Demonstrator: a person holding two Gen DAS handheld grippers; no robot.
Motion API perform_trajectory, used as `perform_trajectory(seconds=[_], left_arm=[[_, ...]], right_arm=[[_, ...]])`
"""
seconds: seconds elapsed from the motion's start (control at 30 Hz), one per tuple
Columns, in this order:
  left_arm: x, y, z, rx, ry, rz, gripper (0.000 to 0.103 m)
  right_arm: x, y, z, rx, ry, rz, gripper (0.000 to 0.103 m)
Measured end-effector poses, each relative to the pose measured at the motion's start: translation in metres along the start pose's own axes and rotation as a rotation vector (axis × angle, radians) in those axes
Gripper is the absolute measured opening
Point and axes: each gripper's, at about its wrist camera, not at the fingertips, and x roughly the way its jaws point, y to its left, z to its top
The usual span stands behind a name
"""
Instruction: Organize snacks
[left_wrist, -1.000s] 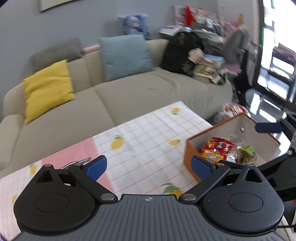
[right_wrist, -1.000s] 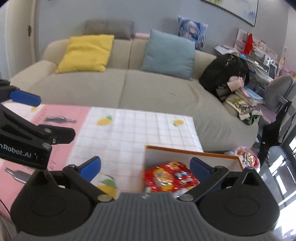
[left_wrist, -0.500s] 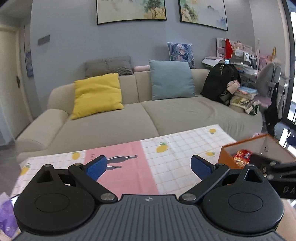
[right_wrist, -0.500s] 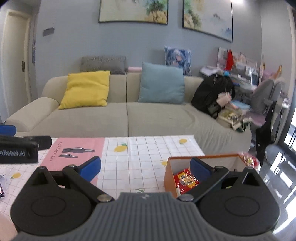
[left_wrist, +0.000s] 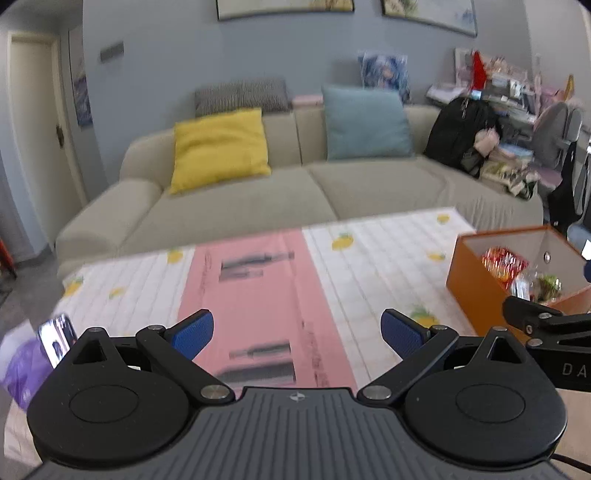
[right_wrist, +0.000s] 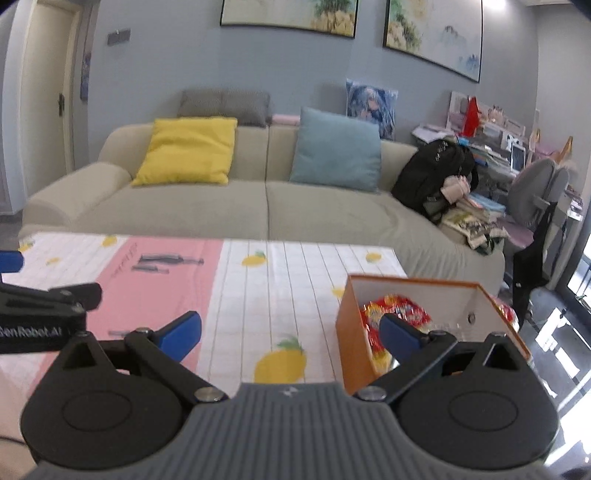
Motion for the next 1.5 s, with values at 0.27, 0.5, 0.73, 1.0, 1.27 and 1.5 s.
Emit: perform_trajectory(seconds=[0.27,0.5,0.73,1.0,1.27,1.5], left_arm=[[0.005,-0.003,-0.010,0.020,0.052,0.024,0.103],[0.007,-0.005,-0.013,0.036,0.080,0.023,0.103],[0.010,-0.005,-0.014,0.042,0.098,0.018,0.103],[0.010,-0.005,-0.013,0.037,0.098,0.015,0.103],[0.009,-0.001,-0.012,0.016,0.096,0.011,0.103],[0.008,0.000,-0.011,0.006,0.090,0.016,0.103]], right_arm=[[0.010,-0.009,-0.016,0.072,0.118,-0.036,0.100],[0.012,-0.008,-0.018,0.073,0.146,-0.069,0.100],[0.012,-0.009,-0.019,0.077,0.154,-0.071,0.100],[0.009,-0.007,-0.017,0.071,0.134,-0.080,0.100],[0.007,-0.006,-0.017,0.070,0.125,-0.078,0.100],[0.006,-0.006,-0.016,0.068,0.117,-0.077,0.100]])
